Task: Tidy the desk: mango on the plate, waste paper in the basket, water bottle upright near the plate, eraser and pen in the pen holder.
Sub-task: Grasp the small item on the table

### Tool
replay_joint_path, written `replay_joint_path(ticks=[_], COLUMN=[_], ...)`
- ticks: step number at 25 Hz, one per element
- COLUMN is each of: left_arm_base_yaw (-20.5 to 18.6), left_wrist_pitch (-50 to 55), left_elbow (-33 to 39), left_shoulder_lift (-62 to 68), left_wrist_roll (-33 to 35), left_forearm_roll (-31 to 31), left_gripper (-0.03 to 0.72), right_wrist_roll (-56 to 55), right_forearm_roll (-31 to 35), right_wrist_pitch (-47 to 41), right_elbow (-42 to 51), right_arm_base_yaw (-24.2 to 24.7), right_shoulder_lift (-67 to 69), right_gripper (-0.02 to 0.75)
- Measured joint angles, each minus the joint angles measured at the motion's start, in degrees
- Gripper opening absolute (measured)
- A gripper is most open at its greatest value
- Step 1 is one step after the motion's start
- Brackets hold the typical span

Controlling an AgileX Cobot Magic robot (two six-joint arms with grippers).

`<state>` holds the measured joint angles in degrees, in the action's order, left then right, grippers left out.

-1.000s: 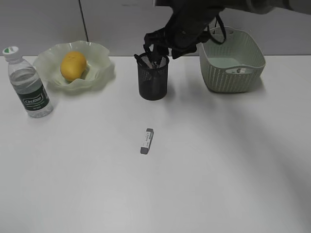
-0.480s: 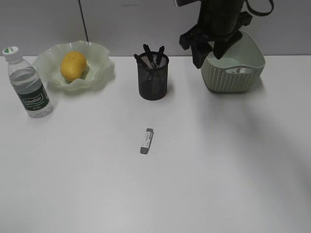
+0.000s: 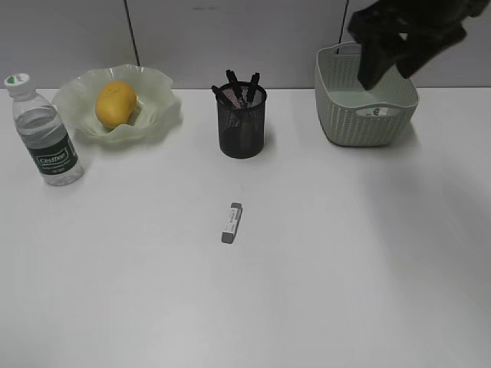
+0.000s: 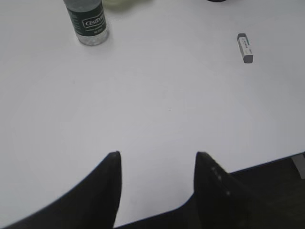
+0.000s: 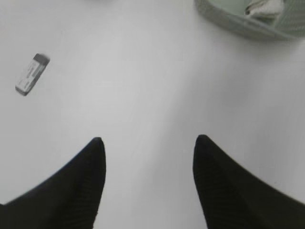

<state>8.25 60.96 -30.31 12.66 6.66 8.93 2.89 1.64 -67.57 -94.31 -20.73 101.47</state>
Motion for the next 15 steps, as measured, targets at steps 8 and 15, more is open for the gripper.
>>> replay_joint_path(ticks=[8, 15], left_arm_base_yaw=[0.0, 0.0], left_wrist_pitch=[0.0, 0.0], left_elbow=[0.0, 0.0], left_shoulder_lift=[0.0, 0.0], left_wrist_roll=[0.0, 0.0], left_forearm_roll=[0.0, 0.0], left_gripper=[0.381, 0.381], right_wrist_roll=[-0.5, -3.7], right_forearm_roll=[1.6, 1.5], right_wrist_pitch=[8.3, 13.5], right_elbow=[28.2, 44.9], right_arm_base_yaw=[8.3, 9.2], right_shoulder_lift=[-23.4, -45.4], right_gripper=[0.467, 0.466])
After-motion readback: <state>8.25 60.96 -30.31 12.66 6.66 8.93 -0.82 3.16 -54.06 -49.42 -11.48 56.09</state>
